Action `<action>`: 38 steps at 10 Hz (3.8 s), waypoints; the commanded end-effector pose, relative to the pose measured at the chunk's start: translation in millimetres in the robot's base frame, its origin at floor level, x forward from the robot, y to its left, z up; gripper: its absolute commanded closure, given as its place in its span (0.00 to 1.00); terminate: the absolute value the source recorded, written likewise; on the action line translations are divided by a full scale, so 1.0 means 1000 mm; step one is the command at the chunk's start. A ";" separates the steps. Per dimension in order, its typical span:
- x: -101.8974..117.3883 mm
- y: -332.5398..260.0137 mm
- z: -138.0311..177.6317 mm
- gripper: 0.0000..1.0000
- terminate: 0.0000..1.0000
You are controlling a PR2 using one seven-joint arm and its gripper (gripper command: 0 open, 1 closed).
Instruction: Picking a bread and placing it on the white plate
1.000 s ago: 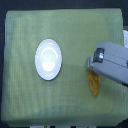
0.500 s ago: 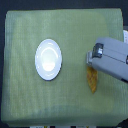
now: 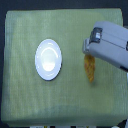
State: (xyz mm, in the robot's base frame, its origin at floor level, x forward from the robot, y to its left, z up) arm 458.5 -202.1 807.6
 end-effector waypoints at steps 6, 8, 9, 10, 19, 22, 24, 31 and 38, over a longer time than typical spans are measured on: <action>0.059 0.192 0.055 1.00 0.00; 0.063 0.239 0.037 1.00 0.00; 0.062 0.260 0.026 1.00 0.00; 0.057 0.276 0.017 1.00 0.00; 0.040 0.281 -0.018 1.00 0.00; 0.034 0.283 -0.023 0.00 0.00; 0.030 0.289 -0.025 0.00 0.00; 0.024 0.277 -0.022 0.00 0.00; 0.057 0.267 0.078 0.00 0.00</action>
State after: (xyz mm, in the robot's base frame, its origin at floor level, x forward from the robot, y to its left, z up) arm 487.4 80.3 793.7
